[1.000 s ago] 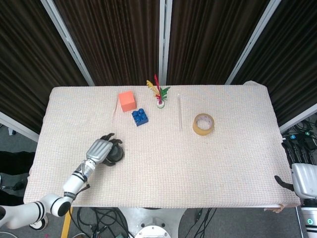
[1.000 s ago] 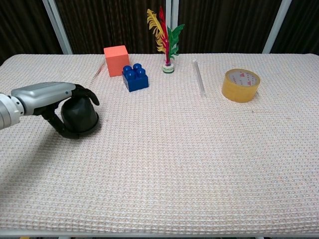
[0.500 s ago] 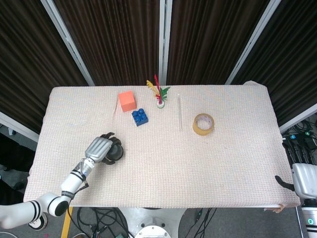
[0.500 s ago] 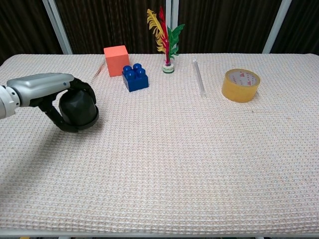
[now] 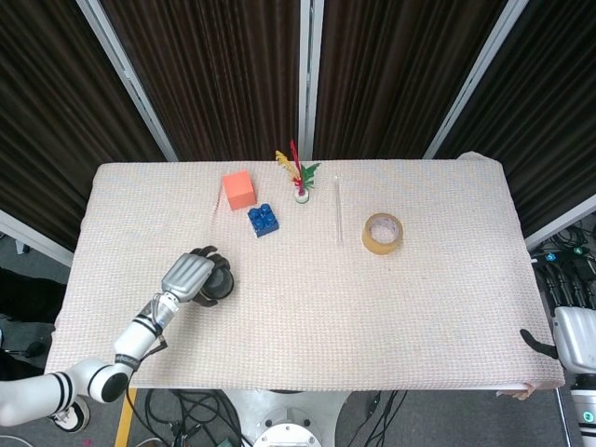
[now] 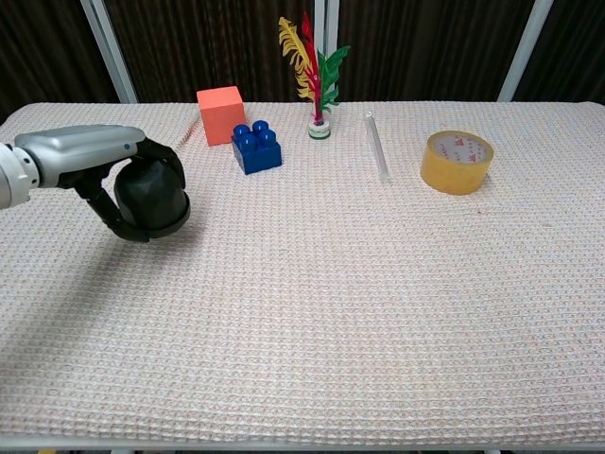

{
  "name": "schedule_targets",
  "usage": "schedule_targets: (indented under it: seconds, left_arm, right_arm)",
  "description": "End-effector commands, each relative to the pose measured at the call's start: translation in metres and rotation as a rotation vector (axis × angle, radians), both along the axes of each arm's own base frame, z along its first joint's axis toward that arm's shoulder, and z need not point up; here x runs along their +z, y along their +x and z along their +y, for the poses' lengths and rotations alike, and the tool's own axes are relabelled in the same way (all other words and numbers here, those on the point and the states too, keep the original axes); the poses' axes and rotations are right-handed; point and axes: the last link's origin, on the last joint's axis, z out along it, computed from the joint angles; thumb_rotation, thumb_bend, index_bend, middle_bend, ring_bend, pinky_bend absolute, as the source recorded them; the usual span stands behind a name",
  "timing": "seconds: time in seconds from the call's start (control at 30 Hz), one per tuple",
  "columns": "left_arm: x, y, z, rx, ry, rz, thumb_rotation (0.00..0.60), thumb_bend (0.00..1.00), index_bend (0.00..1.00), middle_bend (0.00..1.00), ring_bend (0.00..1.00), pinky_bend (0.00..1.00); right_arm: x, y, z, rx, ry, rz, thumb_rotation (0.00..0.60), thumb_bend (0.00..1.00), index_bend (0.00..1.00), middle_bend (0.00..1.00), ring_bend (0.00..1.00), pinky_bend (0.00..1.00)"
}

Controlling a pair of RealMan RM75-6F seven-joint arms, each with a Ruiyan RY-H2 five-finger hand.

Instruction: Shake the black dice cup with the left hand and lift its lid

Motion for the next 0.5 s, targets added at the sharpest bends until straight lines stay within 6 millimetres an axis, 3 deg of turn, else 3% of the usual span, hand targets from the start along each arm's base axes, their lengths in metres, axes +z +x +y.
schedule_targets:
  seconds: [0.03,0.27,0.5]
  left_arm:
    - [0.001,0.002,0.001,0.001,0.003,0.0,0.6,0.23,0.38,0.47,0.15,0.24]
    - [0.012,0.009,0.008,-0.009,0.013,0.001,0.6,0.23,0.38,0.47,0.15,0.25]
    - [0.056,0.062,0.03,-0.109,0.097,-0.045,0.6,0.23,0.38,0.48,0.15,0.26]
  right_arm:
    - [0.001,-0.001,0.0,-0.002,-0.001,-0.001,0.6,0.08,0.0,0.0,0.0,0.0]
    - [0.001,-0.001,0.0,0.0,-0.003,-0.004,0.6,0.08,0.0,0.0,0.0,0.0]
    - [0.003,0.001,0.001,0.008,-0.016,-0.003,0.6,0.08,0.0,0.0,0.0,0.0]
